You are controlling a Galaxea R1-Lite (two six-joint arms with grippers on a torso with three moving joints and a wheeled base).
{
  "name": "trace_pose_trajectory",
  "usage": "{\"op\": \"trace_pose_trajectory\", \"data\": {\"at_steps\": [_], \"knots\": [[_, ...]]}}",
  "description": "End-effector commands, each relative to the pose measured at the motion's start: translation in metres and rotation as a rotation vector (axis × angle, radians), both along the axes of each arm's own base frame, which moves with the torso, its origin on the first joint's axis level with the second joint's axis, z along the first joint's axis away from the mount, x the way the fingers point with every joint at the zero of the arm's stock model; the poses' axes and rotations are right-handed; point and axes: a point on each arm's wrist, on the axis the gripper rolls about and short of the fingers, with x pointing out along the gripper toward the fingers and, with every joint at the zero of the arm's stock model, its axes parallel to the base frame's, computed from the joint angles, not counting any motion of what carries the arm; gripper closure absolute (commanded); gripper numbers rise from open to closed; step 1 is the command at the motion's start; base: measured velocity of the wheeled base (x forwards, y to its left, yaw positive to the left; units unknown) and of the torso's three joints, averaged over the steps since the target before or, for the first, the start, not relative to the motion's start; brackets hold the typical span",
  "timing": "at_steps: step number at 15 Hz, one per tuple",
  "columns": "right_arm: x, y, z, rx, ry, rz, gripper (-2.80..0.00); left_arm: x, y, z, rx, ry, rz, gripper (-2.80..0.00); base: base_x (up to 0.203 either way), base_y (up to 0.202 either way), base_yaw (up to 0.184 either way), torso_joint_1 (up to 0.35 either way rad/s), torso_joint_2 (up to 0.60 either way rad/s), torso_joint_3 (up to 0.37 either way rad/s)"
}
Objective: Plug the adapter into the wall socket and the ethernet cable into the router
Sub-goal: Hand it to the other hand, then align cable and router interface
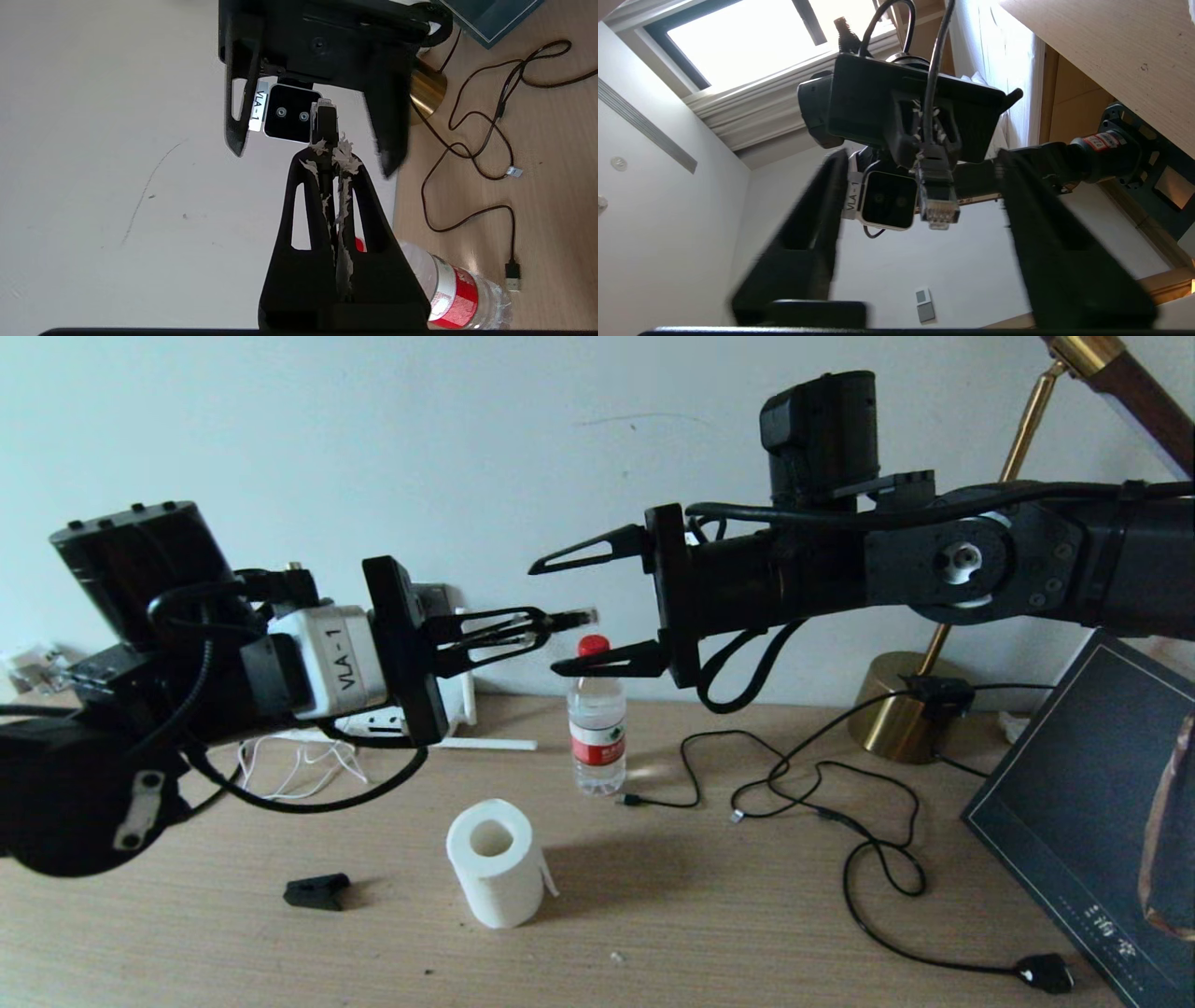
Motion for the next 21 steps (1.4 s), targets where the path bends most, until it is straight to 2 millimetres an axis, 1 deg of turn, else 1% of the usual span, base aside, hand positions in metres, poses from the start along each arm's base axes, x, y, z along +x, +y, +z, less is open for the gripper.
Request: {"op": "trace_pose_trajectory", "data": {"at_steps": [1, 2, 3, 5, 6, 8, 10, 11, 12, 13, 14, 15, 16, 18, 19, 20, 21], "knots": [[-0.005, -0.005, 0.004, 0.0, 0.006, -0.001, -2.8, -0.001, 0.01, 0.006, -0.019, 0.008, 0.023, 0.0, 0.0, 0.0, 0.0, 0.0, 0.0, 0.0], [-0.006, -0.014, 0.006, 0.0, 0.003, -0.022, -2.8, 0.0, 0.019, 0.009, -0.044, 0.06, 0.047, 0.0, 0.0, 0.0, 0.0, 0.0, 0.0, 0.0], [-0.002, -0.028, 0.01, 0.003, -0.004, -0.058, -2.8, -0.001, 0.028, 0.011, -0.086, 0.157, 0.063, 0.0, 0.0, 0.0, 0.0, 0.0, 0.0, 0.0], [-0.005, -0.045, 0.015, 0.004, -0.01, -0.093, -2.8, -0.011, 0.038, 0.016, -0.213, 0.434, 0.064, 0.0, 0.0, 0.0, 0.0, 0.0, 0.0, 0.0], [-0.009, -0.052, 0.017, 0.001, -0.01, -0.108, -2.8, -0.02, 0.042, 0.022, -0.3, 0.587, 0.065, 0.0, 0.0, 0.0, 0.0, 0.0, 0.0, 0.0], [-0.018, -0.068, 0.017, -0.014, -0.015, -0.151, -2.8, -0.039, 0.049, 0.033, -0.467, 0.837, 0.067, 0.0, 0.0, 0.0, 0.0, 0.0, 0.0, 0.0], [-0.039, -0.091, 0.019, -0.037, -0.083, -0.211, -2.8, -0.049, 0.056, 0.034, -0.554, 0.995, 0.098, 0.0, 0.0, 0.0, 0.0, 0.0, 0.0, 0.0], [-0.053, -0.104, 0.023, -0.051, -0.138, -0.254, -0.12, -0.055, 0.058, 0.035, -0.586, 1.081, 0.099, 0.0, 0.0, 0.0, 0.0, 0.0, 0.0, 0.0], [-0.069, -0.118, 0.027, -0.066, -0.201, -0.304, 0.0, -0.063, 0.06, 0.038, -0.616, 1.174, 0.099, 0.0, 0.0, 0.0, 0.0, 0.0, 0.0, 0.0], [-0.085, -0.132, 0.029, -0.088, -0.266, -0.354, 0.0, -0.067, 0.061, 0.038, -0.632, 1.252, 0.108, 0.0, 0.0, 0.0, 0.0, 0.0, 0.0, 0.0], [-0.1, -0.145, 0.028, -0.12, -0.328, -0.402, 0.0, -0.068, 0.061, 0.037, -0.636, 1.294, 0.117, 0.0, 0.0, 0.0, 0.0, 0.0, 0.0, 0.0], [-0.116, -0.157, 0.023, -0.183, -0.403, -0.447, 0.0, -0.069, 0.061, 0.032, -0.637, 1.325, 0.129, 0.0, 0.0, 0.0, 0.0, 0.0, 0.0, 0.0], [-0.127, -0.165, 0.012, -0.301, -0.499, -0.488, 0.0, -0.071, 0.061, 0.026, -0.64, 1.355, 0.15, 0.0, 0.0, 0.0, 0.0, 0.0, 0.0, 0.0], [-0.148, -0.181, -0.014, -0.641, -0.668, -0.621, 0.0, -0.071, 0.063, 0.01, -0.717, 1.377, 0.283, 0.0, 0.0, 0.0, 0.0, 0.0, 0.0, 0.0], [-0.165, -0.19, -0.021, -0.781, -0.754, -0.673, 0.0, -0.068, 0.065, 0.002, -0.773, 1.368, 0.375, 0.0, 0.0, 0.0, 0.0, 0.0, 0.0, 0.0], [-0.184, -0.199, -0.023, -0.848, -0.816, -0.712, 0.0, -0.064, 0.066, -0.004, -0.839, 1.342, 0.484, 0.0, 0.0, 0.0, 0.0, 0.0, 0.0, 0.0], [-0.206, -0.209, -0.024, -0.869, -0.875, -0.753, 0.0, -0.06, 0.069, -0.012, -0.902, 1.305, 0.613, 0.0, 0.0, 0.0, 0.0, 0.0, 0.0, 0.0]]}}
